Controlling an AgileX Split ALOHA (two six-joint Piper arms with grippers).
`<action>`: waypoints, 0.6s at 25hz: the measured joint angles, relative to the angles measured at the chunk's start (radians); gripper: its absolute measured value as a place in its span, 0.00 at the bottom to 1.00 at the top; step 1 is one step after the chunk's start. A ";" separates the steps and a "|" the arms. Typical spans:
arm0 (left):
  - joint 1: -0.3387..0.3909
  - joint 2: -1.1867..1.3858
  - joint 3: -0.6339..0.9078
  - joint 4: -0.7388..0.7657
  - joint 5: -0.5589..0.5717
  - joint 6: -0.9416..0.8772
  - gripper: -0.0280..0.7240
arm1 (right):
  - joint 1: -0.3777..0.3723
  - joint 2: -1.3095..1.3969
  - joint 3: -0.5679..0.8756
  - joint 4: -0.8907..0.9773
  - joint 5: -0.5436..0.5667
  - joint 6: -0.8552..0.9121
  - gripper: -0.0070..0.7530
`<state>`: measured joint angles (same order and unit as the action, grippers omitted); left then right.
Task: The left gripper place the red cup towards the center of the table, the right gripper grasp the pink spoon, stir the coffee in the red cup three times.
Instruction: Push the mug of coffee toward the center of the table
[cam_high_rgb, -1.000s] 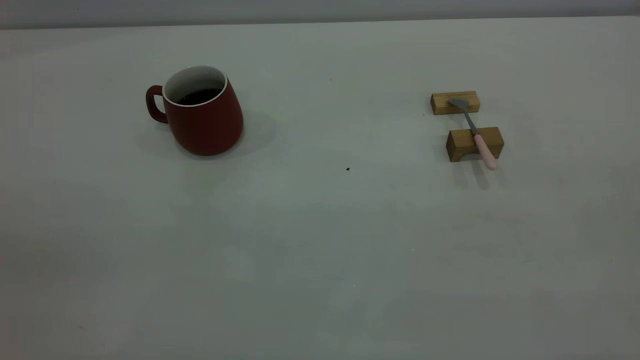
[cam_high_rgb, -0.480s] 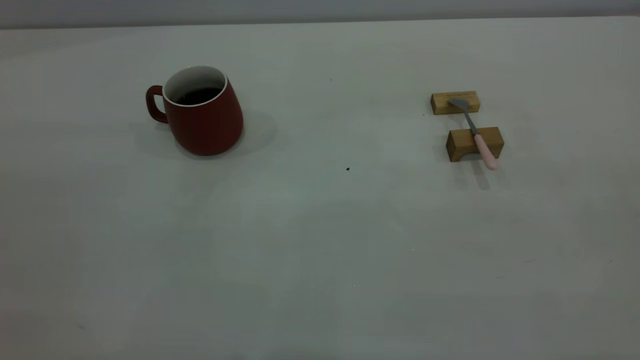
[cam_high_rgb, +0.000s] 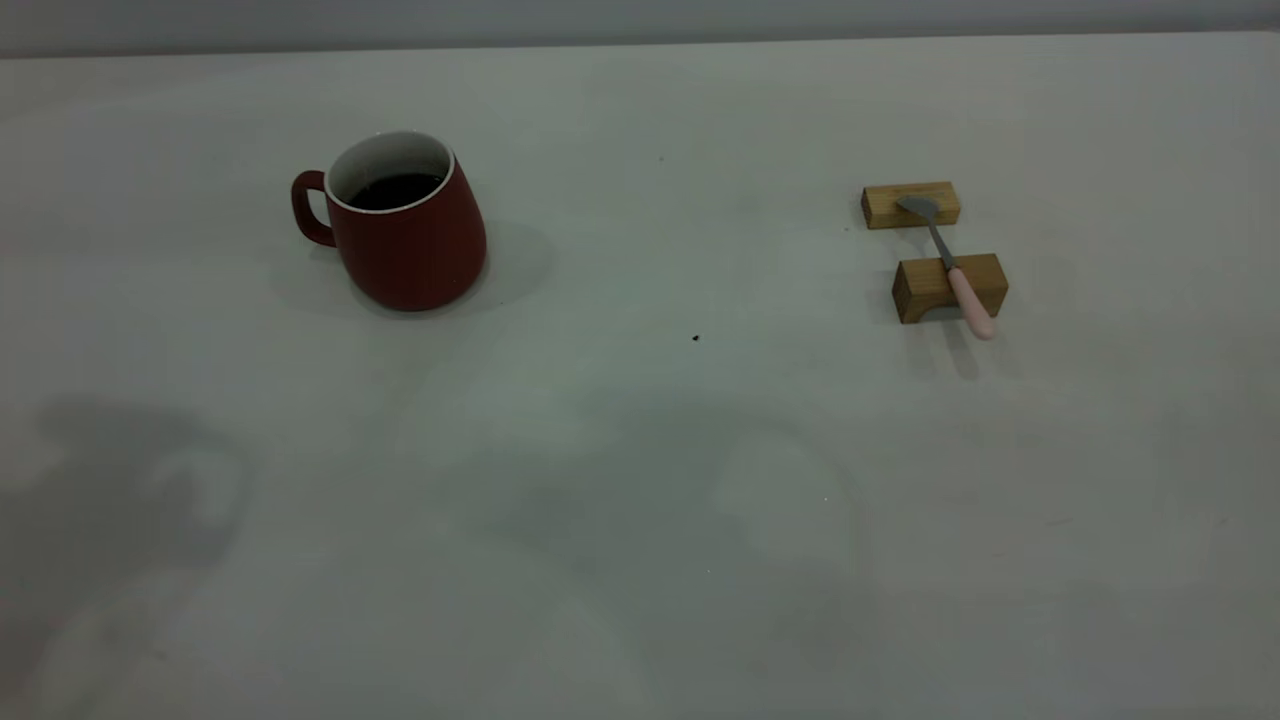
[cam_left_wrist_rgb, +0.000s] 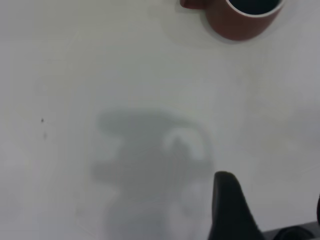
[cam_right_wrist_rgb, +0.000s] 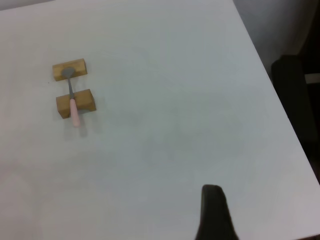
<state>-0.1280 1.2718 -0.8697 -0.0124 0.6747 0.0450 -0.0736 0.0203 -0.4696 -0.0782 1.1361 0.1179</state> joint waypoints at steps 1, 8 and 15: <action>0.000 0.042 -0.023 0.000 -0.007 0.002 0.68 | 0.000 0.000 0.000 0.000 0.000 0.000 0.75; 0.066 0.307 -0.175 0.000 -0.026 0.082 0.68 | 0.000 0.000 0.000 0.000 0.000 0.000 0.75; 0.112 0.577 -0.394 0.002 -0.050 0.283 0.68 | 0.000 0.000 0.000 0.001 0.000 0.000 0.75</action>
<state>-0.0161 1.8488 -1.2637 -0.0106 0.6252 0.3277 -0.0736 0.0203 -0.4696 -0.0773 1.1361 0.1179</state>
